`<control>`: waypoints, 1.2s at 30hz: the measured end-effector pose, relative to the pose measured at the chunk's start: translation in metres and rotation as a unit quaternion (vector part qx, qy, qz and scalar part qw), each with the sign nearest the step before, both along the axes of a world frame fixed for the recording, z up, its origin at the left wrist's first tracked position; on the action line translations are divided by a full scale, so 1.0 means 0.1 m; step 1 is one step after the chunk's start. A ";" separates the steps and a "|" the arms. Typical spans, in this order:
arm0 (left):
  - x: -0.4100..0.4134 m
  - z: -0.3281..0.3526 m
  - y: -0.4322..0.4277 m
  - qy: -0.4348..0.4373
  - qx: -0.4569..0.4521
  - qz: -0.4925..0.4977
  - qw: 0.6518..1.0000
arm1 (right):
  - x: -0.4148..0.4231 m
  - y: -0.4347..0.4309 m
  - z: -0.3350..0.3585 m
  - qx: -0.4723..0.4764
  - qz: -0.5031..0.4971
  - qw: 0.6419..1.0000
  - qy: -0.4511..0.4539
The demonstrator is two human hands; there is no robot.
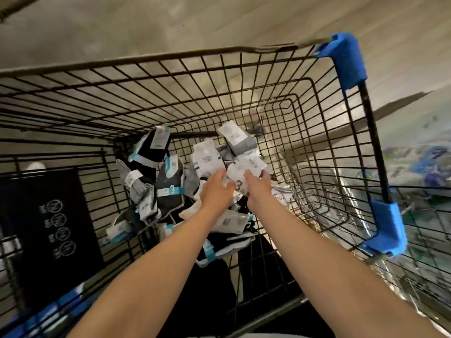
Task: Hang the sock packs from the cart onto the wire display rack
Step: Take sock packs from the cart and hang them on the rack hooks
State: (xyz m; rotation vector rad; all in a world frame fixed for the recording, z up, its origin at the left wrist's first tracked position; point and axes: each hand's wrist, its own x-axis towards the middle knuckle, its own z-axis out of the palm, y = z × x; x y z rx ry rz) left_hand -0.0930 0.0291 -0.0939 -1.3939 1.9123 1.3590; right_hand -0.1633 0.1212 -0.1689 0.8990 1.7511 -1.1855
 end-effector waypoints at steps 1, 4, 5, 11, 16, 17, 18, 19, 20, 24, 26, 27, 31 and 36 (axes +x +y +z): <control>0.03 0.06 0.02 -0.013 -0.007 -0.001 1.000 | 0.00 -0.01 0.09 -0.008 0.012 1.000 0.013; 0.08 0.35 0.01 -0.038 -0.049 -0.028 0.998 | -0.01 -0.09 0.67 -0.021 0.063 0.997 0.030; 0.10 0.46 0.00 -0.025 -0.066 -0.034 0.997 | -0.01 -0.12 0.89 -0.033 0.076 0.996 0.042; 0.33 0.84 -0.05 0.077 0.077 0.091 0.990 | 0.01 -0.13 1.51 -0.111 0.162 0.981 0.012; 0.50 0.82 0.04 0.031 0.066 0.128 0.989 | 0.17 -0.06 1.61 -0.093 0.248 0.964 -0.005; 0.53 0.82 0.07 0.028 0.054 0.145 0.988 | 0.19 -0.04 1.62 -0.076 0.264 0.962 0.009; 0.56 0.83 0.08 0.025 0.043 0.172 0.984 | 0.20 -0.01 1.63 -0.057 0.273 0.960 0.023; 0.59 0.82 0.08 0.019 0.037 0.210 0.977 | 0.20 0.01 1.63 -0.038 0.275 0.960 0.033; 0.62 0.80 0.06 0.015 0.036 0.251 0.967 | 0.18 0.05 1.63 -0.023 0.272 0.961 0.040; 0.74 0.63 -0.11 0.008 0.017 0.353 0.935 | 0.13 0.09 1.48 -0.004 0.258 0.965 0.043; 0.77 0.55 -0.20 0.011 0.006 0.352 0.936 | 0.11 0.02 1.39 -0.007 0.248 0.968 0.046; 0.76 0.52 -0.24 0.014 0.002 0.344 0.939 | 0.11 -0.03 1.33 -0.011 0.248 0.968 0.044; 0.73 0.34 -0.34 0.018 -0.010 0.326 0.945 | 0.10 -0.28 1.12 -0.027 0.285 0.958 0.032; 0.71 0.09 -0.40 0.023 -0.007 0.339 0.940 | 0.05 -0.59 0.85 -0.068 0.287 0.955 0.005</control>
